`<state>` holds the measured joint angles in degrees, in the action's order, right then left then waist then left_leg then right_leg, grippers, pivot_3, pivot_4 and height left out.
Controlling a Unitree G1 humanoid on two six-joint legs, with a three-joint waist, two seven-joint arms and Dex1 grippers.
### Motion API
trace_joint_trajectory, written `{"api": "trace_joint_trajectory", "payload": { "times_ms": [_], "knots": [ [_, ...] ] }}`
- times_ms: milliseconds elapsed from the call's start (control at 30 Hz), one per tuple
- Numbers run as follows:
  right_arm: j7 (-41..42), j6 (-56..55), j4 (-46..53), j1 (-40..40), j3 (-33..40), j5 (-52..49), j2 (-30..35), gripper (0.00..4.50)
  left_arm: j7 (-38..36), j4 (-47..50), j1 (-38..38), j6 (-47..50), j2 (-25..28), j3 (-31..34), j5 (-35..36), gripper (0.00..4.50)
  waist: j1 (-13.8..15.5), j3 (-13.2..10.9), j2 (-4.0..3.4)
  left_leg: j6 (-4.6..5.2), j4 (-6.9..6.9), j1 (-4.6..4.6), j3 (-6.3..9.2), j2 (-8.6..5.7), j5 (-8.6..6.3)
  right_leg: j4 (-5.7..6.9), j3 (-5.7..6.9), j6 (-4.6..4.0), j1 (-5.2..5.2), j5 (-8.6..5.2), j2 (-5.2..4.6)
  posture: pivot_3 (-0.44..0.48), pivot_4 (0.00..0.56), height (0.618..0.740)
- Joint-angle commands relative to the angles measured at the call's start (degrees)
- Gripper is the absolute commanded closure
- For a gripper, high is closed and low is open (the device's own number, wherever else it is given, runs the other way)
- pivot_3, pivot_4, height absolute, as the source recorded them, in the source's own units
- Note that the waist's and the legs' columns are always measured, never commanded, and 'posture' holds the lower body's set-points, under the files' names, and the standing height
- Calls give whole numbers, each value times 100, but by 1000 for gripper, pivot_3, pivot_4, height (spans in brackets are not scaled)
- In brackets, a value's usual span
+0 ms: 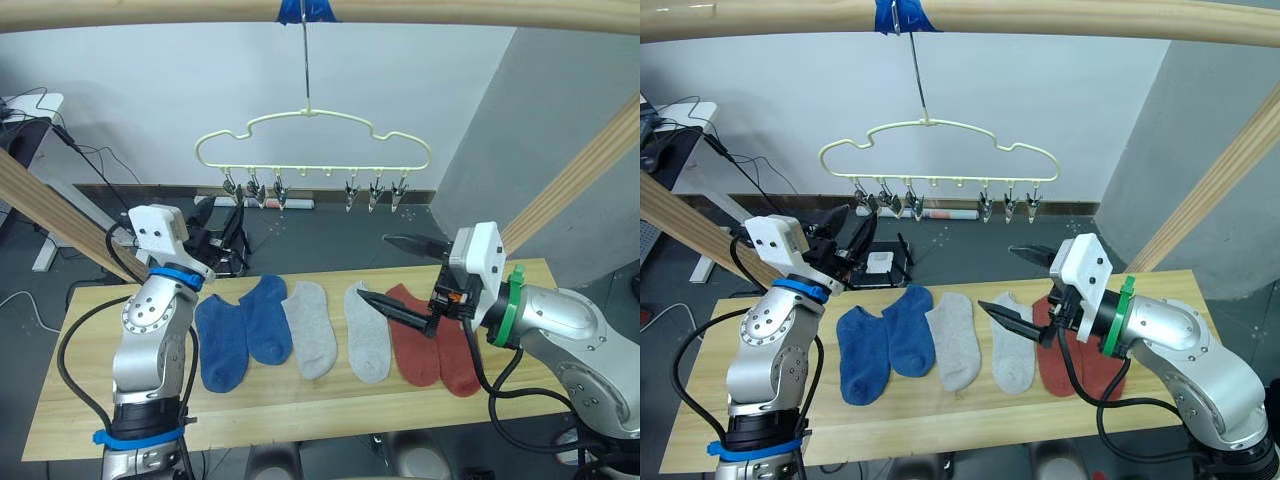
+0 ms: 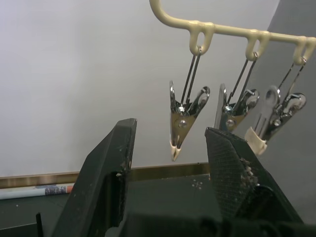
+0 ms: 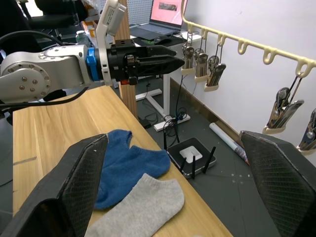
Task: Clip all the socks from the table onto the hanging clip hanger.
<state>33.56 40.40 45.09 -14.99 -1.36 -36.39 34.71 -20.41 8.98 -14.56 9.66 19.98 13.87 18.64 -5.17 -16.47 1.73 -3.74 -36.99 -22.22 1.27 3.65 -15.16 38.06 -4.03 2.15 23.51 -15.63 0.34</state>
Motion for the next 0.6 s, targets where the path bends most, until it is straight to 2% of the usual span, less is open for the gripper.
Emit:
{"api": "trace_joint_trajectory", "payload": {
  "times_ms": [33, 600],
  "knots": [
    [-72, 4, 281, -121, 23, -176, -34, 0, 43, 33, -84, -178, -7, 7, -66, 2081, -1, 0, -1, 0, 0, -4, 1, 0, 0, 0, 2, 0, 3, 0, 0, -217, 316, 740],
    [-48, -121, 200, -192, -12, -226, -70, 0, 119, 94, -539, -81, -48, 23, -28, 2081, 3, -2, -1, -2, -4, -65, 6, 0, 2, 5, 10, 0, 57, 2, -1, -206, 314, 740]
  ]
}}
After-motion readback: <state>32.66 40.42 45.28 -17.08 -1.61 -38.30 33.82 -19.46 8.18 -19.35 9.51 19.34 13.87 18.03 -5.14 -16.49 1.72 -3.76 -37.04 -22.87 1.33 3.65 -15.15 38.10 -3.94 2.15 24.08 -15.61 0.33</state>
